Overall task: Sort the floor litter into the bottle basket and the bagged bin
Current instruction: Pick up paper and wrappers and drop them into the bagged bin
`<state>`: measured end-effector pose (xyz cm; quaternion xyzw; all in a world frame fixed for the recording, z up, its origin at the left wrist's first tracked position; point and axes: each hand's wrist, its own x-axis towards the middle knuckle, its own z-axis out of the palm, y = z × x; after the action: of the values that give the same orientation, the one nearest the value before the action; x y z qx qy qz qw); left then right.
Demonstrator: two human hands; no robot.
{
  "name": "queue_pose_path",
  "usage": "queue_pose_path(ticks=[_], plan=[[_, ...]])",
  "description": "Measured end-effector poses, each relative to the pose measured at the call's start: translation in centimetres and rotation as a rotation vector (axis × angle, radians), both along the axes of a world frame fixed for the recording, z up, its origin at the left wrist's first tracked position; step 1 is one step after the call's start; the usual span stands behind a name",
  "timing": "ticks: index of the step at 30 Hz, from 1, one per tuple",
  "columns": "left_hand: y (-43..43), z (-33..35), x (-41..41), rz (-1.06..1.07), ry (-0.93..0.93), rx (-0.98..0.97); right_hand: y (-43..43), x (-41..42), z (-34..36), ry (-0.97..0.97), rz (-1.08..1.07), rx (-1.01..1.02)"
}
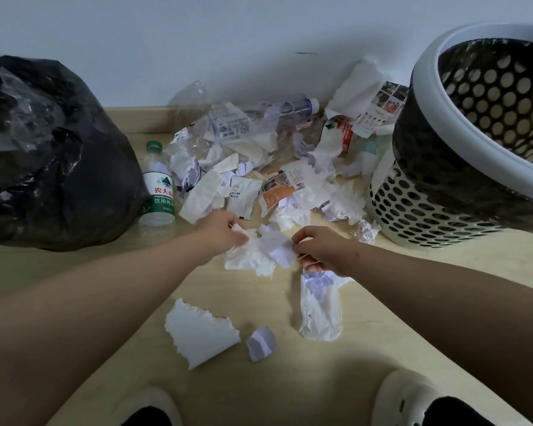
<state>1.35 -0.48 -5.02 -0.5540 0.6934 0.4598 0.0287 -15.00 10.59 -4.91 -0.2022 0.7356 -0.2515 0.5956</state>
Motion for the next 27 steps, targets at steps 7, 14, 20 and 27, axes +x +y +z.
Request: queue_pose_path(ticks=[7, 14, 20, 27], plan=[[-0.9, 0.1, 0.9, -0.007, -0.082, -0.110, 0.4, -0.8, -0.5, 0.148, -0.010, -0.014], [-0.1, 0.3, 1.0, -0.306, -0.165, -0.113, 2.9, -1.9, -1.4, 0.788, 0.828, 0.074], [0.7, 0.6, 0.2, -0.461, -0.186, -0.084, 5.2, -3.7, -2.9, 0.910, 0.922, 0.122], [0.4, 0.1, 0.1, -0.404, -0.146, -0.170, 2.2, -4.0, -1.7, 0.586, 0.258, -0.082]])
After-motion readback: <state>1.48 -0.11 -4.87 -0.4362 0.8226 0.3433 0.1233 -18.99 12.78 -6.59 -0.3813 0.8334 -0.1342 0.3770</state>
